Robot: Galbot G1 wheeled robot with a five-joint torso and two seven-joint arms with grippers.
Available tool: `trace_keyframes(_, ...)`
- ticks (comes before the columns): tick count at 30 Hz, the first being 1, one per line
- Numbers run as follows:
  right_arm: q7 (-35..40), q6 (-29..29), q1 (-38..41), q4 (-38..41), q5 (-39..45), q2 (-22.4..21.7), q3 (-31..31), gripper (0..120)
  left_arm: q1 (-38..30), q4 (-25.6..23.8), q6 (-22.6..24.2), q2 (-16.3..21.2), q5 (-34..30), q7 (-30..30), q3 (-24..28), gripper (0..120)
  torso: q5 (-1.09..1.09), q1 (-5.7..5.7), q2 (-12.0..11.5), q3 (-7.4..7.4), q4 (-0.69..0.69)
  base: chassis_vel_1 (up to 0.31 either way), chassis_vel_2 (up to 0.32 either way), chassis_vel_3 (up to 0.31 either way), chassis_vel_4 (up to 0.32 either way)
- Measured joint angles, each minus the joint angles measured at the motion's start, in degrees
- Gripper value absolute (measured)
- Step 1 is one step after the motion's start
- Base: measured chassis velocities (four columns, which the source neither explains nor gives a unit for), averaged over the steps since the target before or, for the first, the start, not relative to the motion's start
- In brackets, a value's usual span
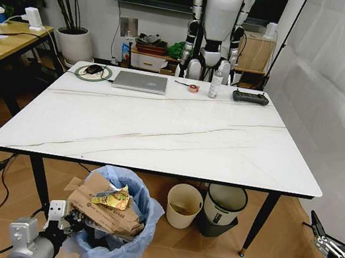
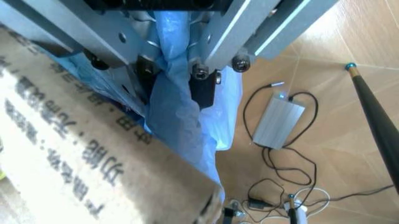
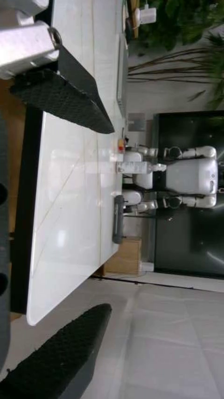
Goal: Pick up the trash bin and place the trash from the table into it.
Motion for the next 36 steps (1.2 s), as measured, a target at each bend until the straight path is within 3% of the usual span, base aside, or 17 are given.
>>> trace_keyframes(11,0.0,0.0,0.0,0.0,0.0,0.0,0.0,100,0.9,-0.2,0.0,-2.5,1.4,0.4,-0.4,0,0.0,-1.57,-3.5,-1.97,0.0,0.0,0.0,0.0,0.0)
trace_keyframes(36,0.0,0.0,0.0,0.0,0.0,0.0,0.0,100,0.7,0.0,0.6,-2.9,1.3,0.2,-1.4,0,0.0,-4.55,-10.4,-5.88,0.01,0.0,0.0,0.0,0.0)
